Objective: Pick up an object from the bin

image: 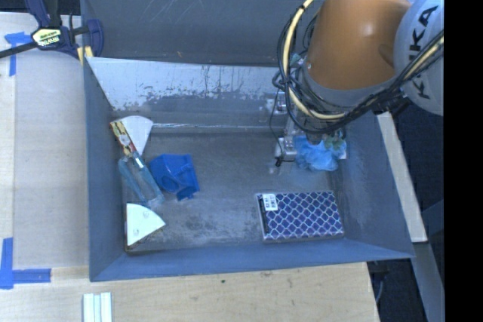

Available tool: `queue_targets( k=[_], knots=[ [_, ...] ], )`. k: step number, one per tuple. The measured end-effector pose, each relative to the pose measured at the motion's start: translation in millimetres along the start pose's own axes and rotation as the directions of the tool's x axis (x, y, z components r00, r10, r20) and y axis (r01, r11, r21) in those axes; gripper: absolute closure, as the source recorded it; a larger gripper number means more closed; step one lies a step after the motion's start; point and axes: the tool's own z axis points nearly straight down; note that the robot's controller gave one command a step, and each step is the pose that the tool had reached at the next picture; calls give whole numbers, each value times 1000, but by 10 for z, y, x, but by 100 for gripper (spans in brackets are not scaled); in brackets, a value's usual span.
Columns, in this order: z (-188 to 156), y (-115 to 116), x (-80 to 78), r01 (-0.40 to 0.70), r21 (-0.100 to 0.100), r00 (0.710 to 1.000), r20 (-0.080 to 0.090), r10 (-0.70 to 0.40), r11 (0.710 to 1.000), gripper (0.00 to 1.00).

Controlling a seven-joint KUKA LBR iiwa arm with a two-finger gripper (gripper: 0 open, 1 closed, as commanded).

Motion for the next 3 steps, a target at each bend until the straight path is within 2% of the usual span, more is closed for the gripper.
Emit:
queue_targets(
  k=[1, 2, 3],
  knots=[
    [-50, -2, -13, -1, 0, 1000, 9, 1, 1000, 0],
    [597, -983, -118, -75, 2, 997, 0, 75, 997, 0],
    [1392, -449, 191, 51, 0, 999, 12, -51, 999, 100]
  ],
)
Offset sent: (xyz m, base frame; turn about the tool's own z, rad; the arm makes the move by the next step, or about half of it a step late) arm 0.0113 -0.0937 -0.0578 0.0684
